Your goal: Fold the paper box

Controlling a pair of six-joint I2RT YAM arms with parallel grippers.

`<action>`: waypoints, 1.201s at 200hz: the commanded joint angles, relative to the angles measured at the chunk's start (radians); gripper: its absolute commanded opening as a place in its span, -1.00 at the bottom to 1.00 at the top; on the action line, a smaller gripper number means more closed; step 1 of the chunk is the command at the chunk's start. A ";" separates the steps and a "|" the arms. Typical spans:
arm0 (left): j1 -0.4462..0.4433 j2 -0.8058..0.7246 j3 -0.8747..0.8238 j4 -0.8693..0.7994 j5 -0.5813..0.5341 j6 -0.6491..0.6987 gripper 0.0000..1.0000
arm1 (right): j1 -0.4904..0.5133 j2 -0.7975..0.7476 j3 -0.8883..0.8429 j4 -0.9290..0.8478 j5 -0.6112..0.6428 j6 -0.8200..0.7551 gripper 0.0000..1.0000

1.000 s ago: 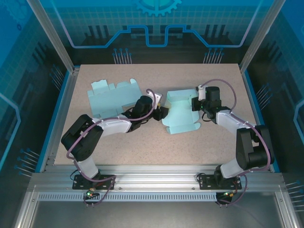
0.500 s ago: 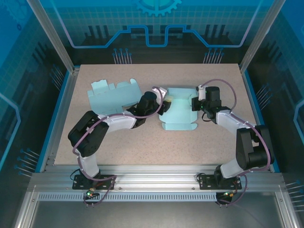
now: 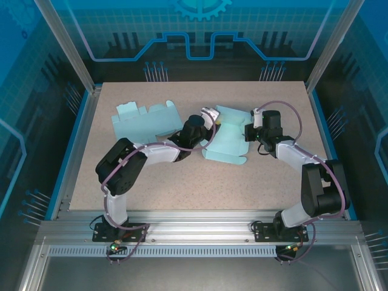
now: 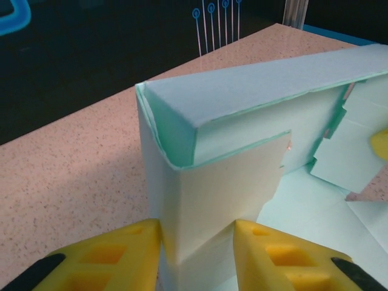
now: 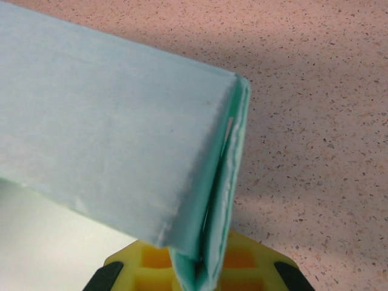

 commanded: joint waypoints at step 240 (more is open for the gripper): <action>0.009 0.095 0.152 0.019 -0.379 -0.006 -0.80 | 0.007 -0.007 0.017 0.004 -0.012 0.008 -1.00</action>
